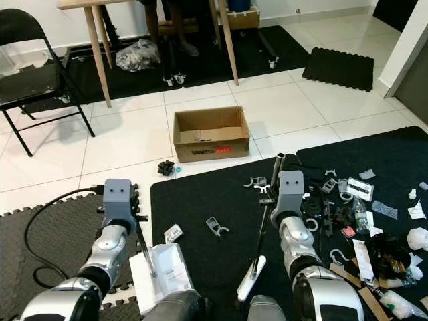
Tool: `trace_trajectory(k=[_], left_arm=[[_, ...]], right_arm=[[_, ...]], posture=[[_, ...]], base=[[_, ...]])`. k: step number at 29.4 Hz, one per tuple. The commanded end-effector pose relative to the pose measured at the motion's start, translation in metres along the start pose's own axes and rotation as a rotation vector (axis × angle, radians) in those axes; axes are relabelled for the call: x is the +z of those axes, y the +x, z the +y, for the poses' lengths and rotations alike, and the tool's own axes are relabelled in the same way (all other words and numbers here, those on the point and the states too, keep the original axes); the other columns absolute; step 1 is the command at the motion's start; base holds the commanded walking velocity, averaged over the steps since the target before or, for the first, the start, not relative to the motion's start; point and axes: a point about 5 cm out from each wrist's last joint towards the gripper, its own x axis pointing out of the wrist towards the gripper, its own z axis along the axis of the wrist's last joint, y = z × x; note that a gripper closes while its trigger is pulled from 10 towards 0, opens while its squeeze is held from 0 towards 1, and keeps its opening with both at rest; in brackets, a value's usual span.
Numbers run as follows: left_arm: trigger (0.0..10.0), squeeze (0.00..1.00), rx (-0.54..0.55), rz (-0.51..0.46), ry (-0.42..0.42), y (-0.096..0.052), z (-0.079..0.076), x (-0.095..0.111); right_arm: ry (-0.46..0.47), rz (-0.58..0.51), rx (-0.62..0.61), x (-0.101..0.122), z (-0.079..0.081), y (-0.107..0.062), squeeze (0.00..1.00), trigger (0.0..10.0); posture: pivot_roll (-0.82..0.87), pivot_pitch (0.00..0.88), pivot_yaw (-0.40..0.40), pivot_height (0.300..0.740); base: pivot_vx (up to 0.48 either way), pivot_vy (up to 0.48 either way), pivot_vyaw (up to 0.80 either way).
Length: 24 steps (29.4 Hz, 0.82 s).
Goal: Sweep floor
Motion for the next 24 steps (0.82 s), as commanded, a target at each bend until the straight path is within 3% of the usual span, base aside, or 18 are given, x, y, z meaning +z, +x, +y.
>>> trace_trajectory(k=[1, 16, 24], left_arm=[[10.0, 0.00, 0.010, 0.116, 0.030, -0.008, 0.002, -0.022], [10.0, 0.00, -0.001, 0.121, 0.046, -0.008, 0.001, -0.022], [10.0, 0.00, 0.009, 0.107, -0.020, -0.008, -0.014, -0.019]], right_arm=[[0.010, 0.031, -0.010, -0.006, 0.000, -0.002, 0.00, 10.0], [0.008, 0.036, -0.012, -0.006, 0.000, -0.002, 0.00, 10.0], [-0.037, 0.055, -0.016, -0.003, -0.015, -0.002, 0.00, 10.0]], posture=[[0.00, 0.000, 0.042, 0.740], [-0.01, 0.000, 0.055, 0.740], [-0.01, 0.000, -0.021, 0.740]], base=[[0.000, 0.000, 0.00], [0.000, 0.000, 0.00], [0.000, 0.000, 0.00]])
